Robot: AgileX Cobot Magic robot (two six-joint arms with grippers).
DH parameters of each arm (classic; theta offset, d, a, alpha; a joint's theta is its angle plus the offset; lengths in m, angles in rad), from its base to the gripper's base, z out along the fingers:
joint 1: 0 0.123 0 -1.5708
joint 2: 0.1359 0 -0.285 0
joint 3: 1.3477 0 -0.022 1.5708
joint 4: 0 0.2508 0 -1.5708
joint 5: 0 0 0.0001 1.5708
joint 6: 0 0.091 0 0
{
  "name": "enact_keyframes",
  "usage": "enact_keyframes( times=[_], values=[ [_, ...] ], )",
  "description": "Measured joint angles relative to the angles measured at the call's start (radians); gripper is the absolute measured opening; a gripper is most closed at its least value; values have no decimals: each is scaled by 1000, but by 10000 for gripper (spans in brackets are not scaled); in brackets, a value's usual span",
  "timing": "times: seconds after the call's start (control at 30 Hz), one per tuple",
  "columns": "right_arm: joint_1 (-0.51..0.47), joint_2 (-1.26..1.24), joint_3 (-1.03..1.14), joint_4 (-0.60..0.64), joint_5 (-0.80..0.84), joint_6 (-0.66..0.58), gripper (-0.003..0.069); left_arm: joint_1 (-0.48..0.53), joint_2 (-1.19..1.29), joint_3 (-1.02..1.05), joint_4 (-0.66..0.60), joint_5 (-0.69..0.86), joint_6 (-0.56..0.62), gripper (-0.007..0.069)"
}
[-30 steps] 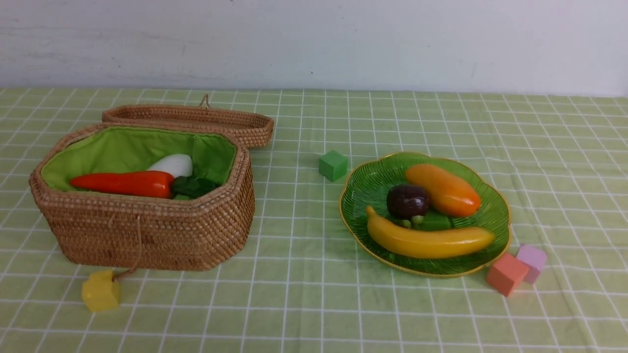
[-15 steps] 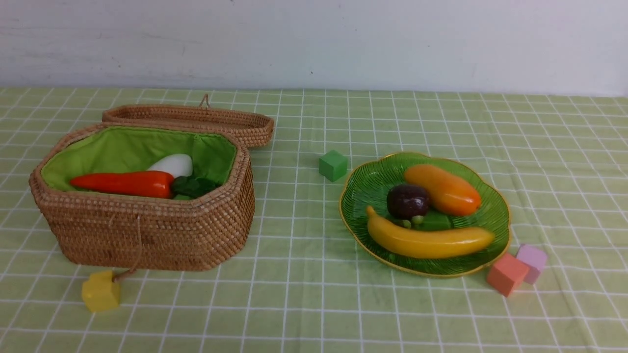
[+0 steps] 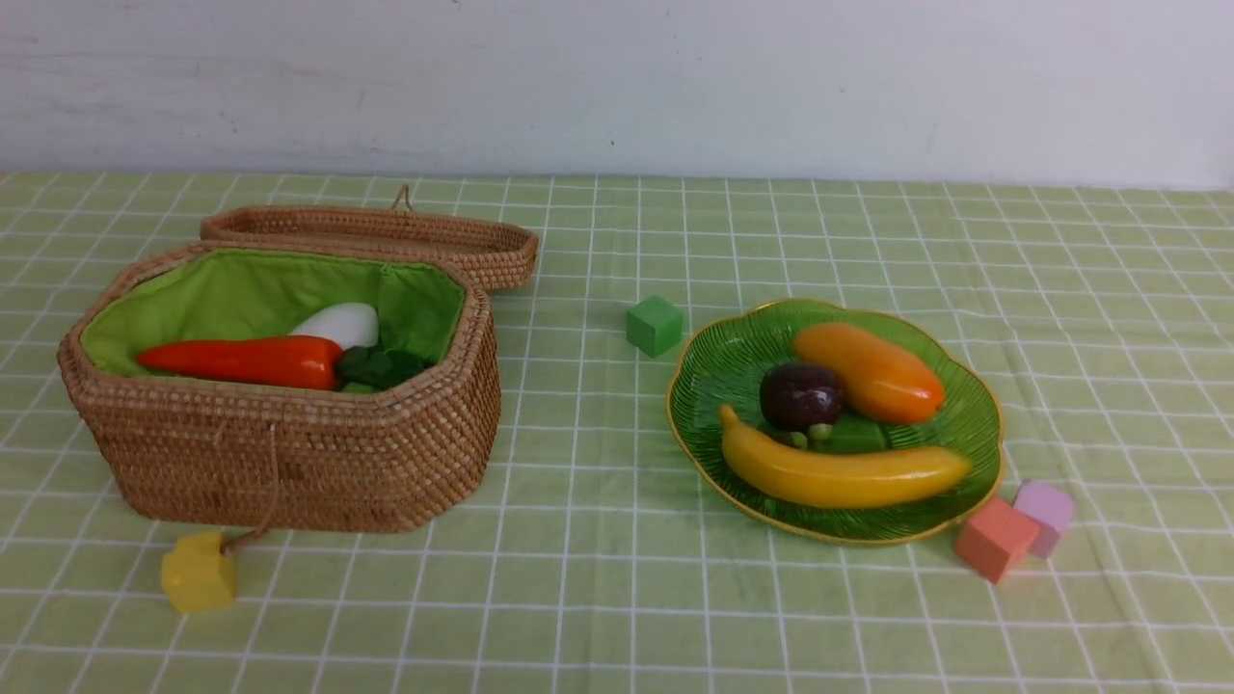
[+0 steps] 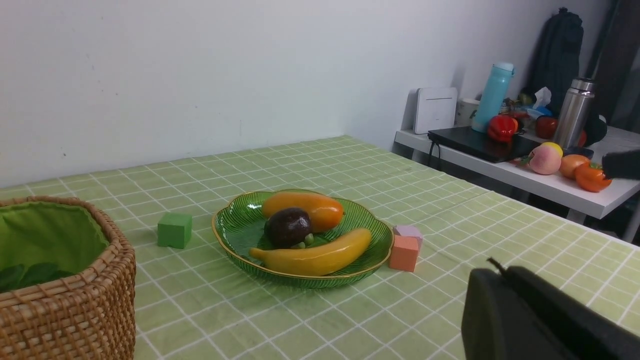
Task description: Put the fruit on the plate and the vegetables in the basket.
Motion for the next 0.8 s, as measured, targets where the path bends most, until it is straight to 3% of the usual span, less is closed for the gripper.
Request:
enact_keyframes(
  times=[0.17, 0.43, 0.8],
  values=[
    [-43, -107, 235, -56, -129, 1, -14, 0, 0, 0, 0, 1, 0, -13],
    [-51, -117, 249, -98, -102, -15, -13, 0, 0, 0, 0, 3, 0, -13],
    [-51, -117, 248, 29, -97, -20, -10, 0, 0, 0, 0, 5, 0, -12]
  ],
)
